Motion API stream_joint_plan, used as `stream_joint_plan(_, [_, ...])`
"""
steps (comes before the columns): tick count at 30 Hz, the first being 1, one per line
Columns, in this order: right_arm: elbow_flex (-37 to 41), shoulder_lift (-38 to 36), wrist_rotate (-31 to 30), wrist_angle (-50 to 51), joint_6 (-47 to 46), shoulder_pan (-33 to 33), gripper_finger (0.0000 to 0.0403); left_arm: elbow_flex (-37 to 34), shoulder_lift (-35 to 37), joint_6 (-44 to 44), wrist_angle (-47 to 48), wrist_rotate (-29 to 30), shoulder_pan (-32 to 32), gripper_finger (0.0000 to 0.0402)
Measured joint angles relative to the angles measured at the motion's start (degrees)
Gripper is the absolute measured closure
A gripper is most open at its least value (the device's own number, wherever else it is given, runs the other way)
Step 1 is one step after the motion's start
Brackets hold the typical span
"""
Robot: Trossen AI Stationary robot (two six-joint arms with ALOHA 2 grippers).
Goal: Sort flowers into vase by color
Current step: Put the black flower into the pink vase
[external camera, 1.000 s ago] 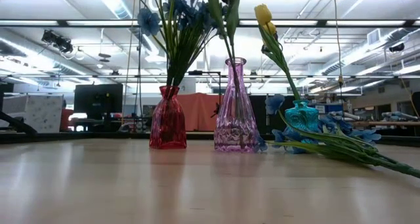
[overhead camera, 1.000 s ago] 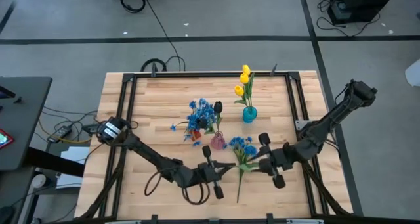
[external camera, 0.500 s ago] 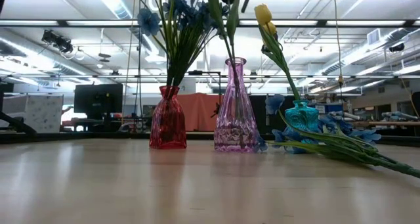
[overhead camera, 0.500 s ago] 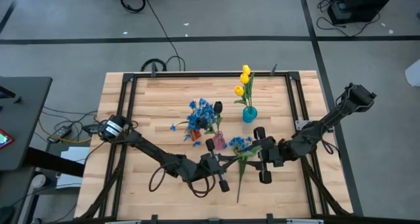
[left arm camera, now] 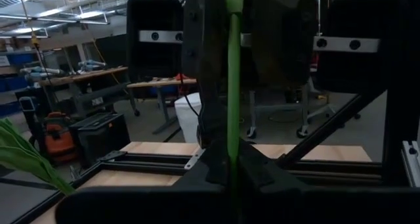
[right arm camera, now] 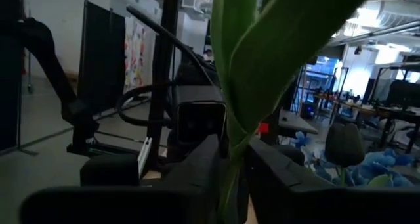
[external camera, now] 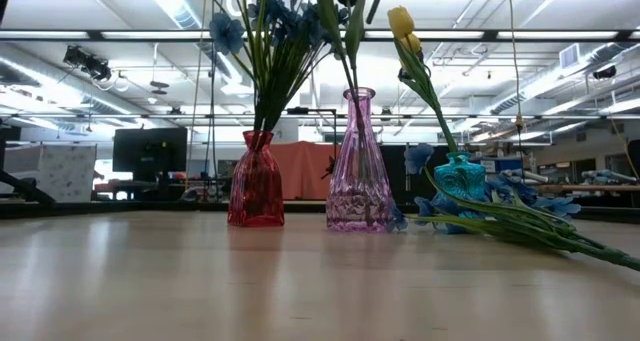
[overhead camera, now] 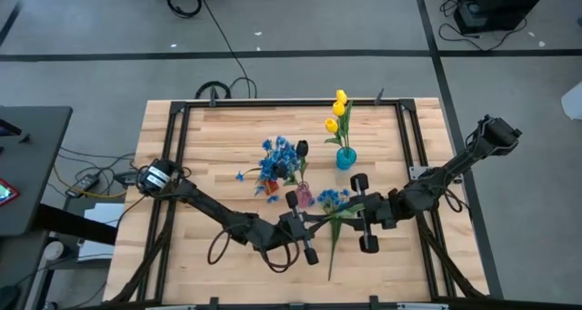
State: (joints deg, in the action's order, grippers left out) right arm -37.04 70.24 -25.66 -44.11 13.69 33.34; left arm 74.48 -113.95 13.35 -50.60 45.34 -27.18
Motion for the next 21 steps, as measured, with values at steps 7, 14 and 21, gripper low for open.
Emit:
stream_joint_plan(7, [0.0,0.0,-0.4,0.1,0.0,0.0,0.0378,0.0,0.0,0.1,1.7,0.0,0.1,0.0374])
stream_joint_plan(14, [0.0,0.0,-1.5,0.3,-1.5,0.0,0.0381,0.0,0.0,4.5,0.0,0.6,-0.7,0.0316])
stream_joint_plan(21, [0.0,-0.6,-1.9,2.5,-2.1,0.0,0.0376,0.0,0.0,15.5,-4.7,14.6,-5.1,0.0214])
